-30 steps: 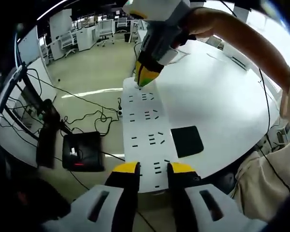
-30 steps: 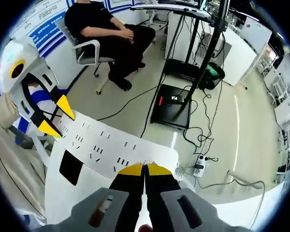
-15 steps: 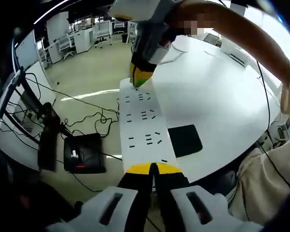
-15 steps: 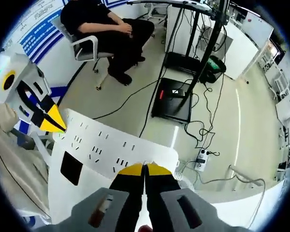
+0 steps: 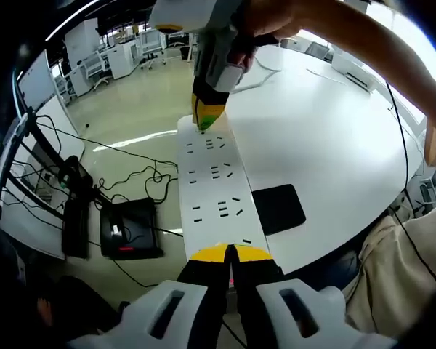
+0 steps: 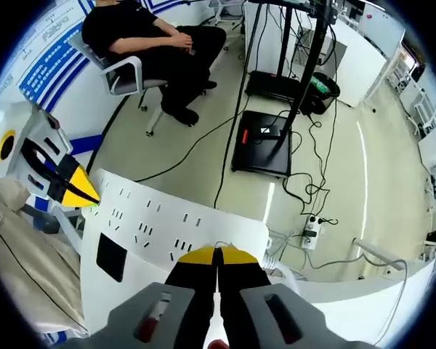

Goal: Pick up the power strip scattered on the table, fix it on the side mounting bracket of the table, and press the switch

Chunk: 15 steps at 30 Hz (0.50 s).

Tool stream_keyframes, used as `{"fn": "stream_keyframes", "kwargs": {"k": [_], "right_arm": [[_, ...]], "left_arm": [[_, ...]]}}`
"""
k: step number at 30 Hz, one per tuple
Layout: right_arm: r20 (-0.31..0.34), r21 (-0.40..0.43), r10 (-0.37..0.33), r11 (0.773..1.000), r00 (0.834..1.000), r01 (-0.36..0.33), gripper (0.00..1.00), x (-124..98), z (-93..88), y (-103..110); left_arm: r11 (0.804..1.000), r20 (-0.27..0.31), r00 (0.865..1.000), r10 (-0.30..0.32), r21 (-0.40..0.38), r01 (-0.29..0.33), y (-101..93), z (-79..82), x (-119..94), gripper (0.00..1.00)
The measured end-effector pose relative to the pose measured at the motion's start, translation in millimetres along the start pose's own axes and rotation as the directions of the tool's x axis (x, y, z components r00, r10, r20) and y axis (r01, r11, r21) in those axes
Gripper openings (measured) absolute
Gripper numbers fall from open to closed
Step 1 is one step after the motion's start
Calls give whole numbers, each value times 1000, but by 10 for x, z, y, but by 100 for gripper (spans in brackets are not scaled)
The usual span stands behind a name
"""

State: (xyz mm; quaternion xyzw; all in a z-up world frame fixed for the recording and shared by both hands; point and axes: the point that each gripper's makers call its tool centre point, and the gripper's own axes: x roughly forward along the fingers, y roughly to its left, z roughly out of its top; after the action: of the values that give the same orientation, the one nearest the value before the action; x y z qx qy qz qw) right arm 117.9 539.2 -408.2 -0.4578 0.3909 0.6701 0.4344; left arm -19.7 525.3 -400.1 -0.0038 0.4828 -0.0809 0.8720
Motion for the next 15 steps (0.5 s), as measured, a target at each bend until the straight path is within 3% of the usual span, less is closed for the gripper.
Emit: {"fn": "stream_keyframes", "kwargs": {"k": [15], "right_arm": [[-10,96,34,995,999,-33,0,72,-52,-14]], "left_arm": [[1000,27,1000,-1,7,0,10,29,-26,6]]}}
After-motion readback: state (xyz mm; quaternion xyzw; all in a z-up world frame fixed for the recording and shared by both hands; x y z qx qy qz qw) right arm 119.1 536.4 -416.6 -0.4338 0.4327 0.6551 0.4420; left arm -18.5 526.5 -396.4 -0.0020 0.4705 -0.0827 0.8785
